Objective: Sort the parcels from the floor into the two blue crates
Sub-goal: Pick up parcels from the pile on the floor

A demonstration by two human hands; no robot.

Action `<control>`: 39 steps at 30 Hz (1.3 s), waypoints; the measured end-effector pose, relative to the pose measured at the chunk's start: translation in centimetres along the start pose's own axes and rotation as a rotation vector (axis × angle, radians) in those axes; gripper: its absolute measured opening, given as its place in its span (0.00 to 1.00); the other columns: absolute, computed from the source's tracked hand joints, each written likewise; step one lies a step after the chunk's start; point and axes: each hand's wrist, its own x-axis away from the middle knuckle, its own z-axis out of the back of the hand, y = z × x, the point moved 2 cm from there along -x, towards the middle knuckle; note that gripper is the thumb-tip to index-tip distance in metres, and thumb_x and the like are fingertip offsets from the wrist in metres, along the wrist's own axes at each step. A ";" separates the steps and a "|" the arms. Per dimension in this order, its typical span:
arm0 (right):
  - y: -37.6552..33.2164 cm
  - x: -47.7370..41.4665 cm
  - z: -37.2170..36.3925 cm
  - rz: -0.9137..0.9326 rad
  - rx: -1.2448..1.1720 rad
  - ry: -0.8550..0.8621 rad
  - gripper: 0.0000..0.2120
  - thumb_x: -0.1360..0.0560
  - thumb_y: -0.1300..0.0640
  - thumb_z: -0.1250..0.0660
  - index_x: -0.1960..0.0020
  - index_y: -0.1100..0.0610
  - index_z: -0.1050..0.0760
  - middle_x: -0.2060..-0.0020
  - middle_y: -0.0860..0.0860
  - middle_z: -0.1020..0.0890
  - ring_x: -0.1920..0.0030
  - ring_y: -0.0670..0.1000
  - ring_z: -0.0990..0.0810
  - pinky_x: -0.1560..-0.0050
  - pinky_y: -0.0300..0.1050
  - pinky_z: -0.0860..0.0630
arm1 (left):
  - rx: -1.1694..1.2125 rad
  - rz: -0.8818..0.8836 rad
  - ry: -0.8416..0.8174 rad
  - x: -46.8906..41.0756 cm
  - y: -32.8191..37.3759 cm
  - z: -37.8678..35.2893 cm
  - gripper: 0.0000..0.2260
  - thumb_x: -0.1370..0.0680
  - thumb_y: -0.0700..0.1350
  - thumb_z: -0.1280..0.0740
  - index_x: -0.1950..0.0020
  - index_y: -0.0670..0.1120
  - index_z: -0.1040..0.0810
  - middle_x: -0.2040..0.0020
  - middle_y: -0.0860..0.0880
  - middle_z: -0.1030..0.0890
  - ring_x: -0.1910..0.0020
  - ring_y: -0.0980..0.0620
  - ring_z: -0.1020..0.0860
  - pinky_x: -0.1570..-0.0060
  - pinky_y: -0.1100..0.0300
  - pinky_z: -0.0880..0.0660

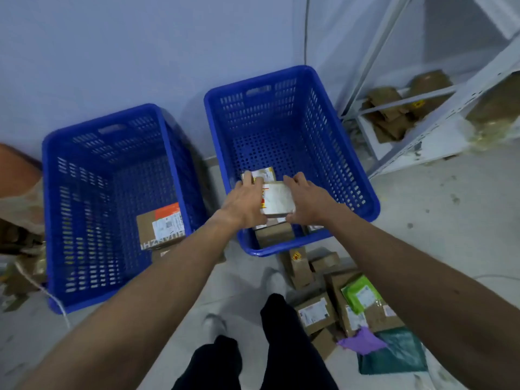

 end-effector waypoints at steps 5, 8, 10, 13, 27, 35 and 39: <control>3.6 -5.9 -4.3 -0.002 0.051 -0.095 0.44 0.30 0.45 0.27 0.24 0.54 0.48 0.33 0.57 0.39 0.41 0.61 0.27 0.49 0.57 0.26 | -0.023 0.016 -0.121 -5.9 -1.1 -5.0 0.42 0.33 0.54 0.22 0.28 0.43 0.41 0.33 0.41 0.40 0.40 0.39 0.28 0.47 0.46 0.26; 5.0 -8.3 -8.4 -0.003 0.126 -0.159 0.40 0.29 0.46 0.27 0.27 0.55 0.45 0.32 0.58 0.40 0.44 0.61 0.25 0.54 0.55 0.27 | -0.015 0.026 -0.174 -8.0 -1.8 -9.4 0.45 0.31 0.52 0.23 0.24 0.40 0.45 0.30 0.40 0.41 0.39 0.38 0.28 0.48 0.48 0.26; 5.7 -9.6 -11.0 0.002 0.192 -0.216 0.41 0.29 0.47 0.26 0.25 0.56 0.45 0.29 0.60 0.42 0.43 0.62 0.26 0.51 0.57 0.24 | -0.021 0.039 -0.221 -8.9 -2.2 -12.6 0.47 0.30 0.51 0.24 0.22 0.39 0.50 0.26 0.37 0.44 0.39 0.36 0.27 0.49 0.49 0.26; 6.5 -11.0 -14.2 0.015 0.234 -0.280 0.44 0.29 0.48 0.26 0.23 0.58 0.47 0.28 0.61 0.43 0.43 0.62 0.24 0.48 0.57 0.23 | 0.031 0.085 -0.284 -10.1 -2.5 -16.6 0.43 0.29 0.49 0.23 0.23 0.40 0.45 0.24 0.35 0.47 0.43 0.37 0.24 0.52 0.51 0.26; 7.0 -13.1 -21.4 -0.049 0.232 -0.456 0.37 0.25 0.57 0.29 0.25 0.61 0.46 0.30 0.61 0.42 0.42 0.62 0.24 0.50 0.53 0.28 | -0.001 0.193 -0.463 -11.7 -2.2 -24.0 0.42 0.24 0.43 0.26 0.21 0.38 0.51 0.22 0.34 0.54 0.36 0.36 0.27 0.46 0.52 0.28; 7.5 -13.0 -22.1 -0.132 -0.031 -0.529 0.34 0.24 0.53 0.32 0.25 0.59 0.44 0.31 0.58 0.38 0.37 0.63 0.27 0.46 0.54 0.26 | -0.024 0.215 -0.545 -11.6 -2.6 -25.5 0.29 0.21 0.47 0.30 0.26 0.40 0.40 0.23 0.37 0.45 0.37 0.38 0.25 0.53 0.53 0.31; 7.9 -12.2 -21.6 -0.164 -0.029 -0.539 0.35 0.25 0.49 0.32 0.24 0.59 0.43 0.30 0.58 0.37 0.35 0.62 0.28 0.39 0.56 0.27 | -0.043 0.203 -0.537 -11.3 -2.3 -24.3 0.31 0.20 0.51 0.32 0.24 0.40 0.42 0.24 0.37 0.44 0.35 0.38 0.27 0.47 0.50 0.27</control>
